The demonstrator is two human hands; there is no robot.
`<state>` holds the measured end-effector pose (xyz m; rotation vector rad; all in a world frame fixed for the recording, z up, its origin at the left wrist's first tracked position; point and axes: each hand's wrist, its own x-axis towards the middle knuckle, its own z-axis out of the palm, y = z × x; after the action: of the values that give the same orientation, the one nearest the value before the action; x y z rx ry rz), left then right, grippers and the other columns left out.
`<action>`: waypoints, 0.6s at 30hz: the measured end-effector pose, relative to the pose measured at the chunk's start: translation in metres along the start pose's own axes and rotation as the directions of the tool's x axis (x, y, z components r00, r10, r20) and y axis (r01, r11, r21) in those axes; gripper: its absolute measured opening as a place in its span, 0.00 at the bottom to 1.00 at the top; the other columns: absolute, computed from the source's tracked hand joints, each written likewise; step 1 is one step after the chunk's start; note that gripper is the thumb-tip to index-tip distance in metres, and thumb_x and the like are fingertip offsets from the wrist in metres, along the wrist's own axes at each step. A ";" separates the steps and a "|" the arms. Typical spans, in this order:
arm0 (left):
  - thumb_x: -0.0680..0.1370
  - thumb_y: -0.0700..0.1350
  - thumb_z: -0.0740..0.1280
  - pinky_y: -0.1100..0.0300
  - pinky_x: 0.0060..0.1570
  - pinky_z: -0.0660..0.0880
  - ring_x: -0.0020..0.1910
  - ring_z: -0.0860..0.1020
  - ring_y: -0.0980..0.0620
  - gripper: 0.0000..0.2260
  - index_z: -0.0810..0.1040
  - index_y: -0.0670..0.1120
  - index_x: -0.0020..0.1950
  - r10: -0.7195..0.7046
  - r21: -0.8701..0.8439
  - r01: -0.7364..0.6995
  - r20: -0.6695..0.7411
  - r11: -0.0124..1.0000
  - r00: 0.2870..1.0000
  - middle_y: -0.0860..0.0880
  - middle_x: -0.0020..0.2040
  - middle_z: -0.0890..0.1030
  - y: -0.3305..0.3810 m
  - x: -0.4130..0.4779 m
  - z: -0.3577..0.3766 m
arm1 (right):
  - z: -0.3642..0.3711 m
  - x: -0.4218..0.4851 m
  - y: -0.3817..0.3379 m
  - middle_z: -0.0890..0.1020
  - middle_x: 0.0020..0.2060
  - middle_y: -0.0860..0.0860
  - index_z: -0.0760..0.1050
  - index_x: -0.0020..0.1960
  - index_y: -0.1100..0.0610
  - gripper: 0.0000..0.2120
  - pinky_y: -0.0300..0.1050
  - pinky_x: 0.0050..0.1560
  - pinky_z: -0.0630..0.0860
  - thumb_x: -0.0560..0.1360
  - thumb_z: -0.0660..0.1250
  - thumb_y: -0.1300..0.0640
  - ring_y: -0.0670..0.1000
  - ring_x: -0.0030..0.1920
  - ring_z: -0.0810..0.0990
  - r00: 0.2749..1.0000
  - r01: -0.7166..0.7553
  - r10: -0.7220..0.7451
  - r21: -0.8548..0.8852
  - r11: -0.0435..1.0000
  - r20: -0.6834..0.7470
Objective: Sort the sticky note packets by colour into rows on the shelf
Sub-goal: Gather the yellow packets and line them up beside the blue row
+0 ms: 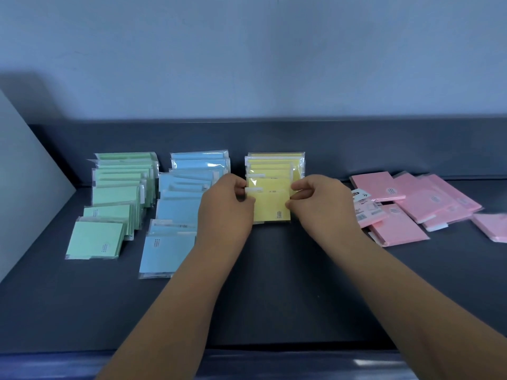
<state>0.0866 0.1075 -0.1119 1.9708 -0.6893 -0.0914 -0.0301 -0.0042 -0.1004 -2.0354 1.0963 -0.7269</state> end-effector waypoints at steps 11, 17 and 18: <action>0.75 0.38 0.70 0.55 0.50 0.78 0.48 0.80 0.53 0.10 0.78 0.50 0.53 0.050 0.091 -0.053 0.034 0.994 0.998 0.55 0.47 0.80 0.003 -0.007 -0.001 | -0.002 -0.002 0.001 0.85 0.41 0.44 0.84 0.51 0.52 0.11 0.45 0.53 0.80 0.71 0.73 0.63 0.46 0.46 0.83 1.000 0.013 -0.013 -0.010 1.000 0.000; 0.71 0.33 0.72 0.63 0.46 0.79 0.48 0.81 0.59 0.17 0.79 0.50 0.55 -0.023 -0.091 0.029 0.072 0.995 0.997 0.57 0.49 0.81 0.005 -0.008 -0.002 | -0.002 -0.003 -0.001 0.84 0.42 0.45 0.83 0.52 0.51 0.15 0.47 0.49 0.83 0.69 0.76 0.65 0.47 0.45 0.83 1.000 -0.003 0.003 0.055 0.998 0.009; 0.70 0.30 0.71 0.66 0.43 0.79 0.47 0.80 0.62 0.19 0.79 0.50 0.54 -0.027 -0.113 0.036 0.079 0.993 0.997 0.57 0.49 0.81 0.005 -0.008 -0.002 | -0.001 -0.002 -0.001 0.84 0.42 0.45 0.83 0.54 0.51 0.18 0.46 0.49 0.82 0.68 0.77 0.66 0.47 0.45 0.84 1.000 0.006 -0.007 0.056 0.998 0.014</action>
<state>0.0789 0.1112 -0.1087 1.8765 -0.6876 -0.2225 -0.0319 -0.0022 -0.0991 -1.9946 1.0503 -0.7371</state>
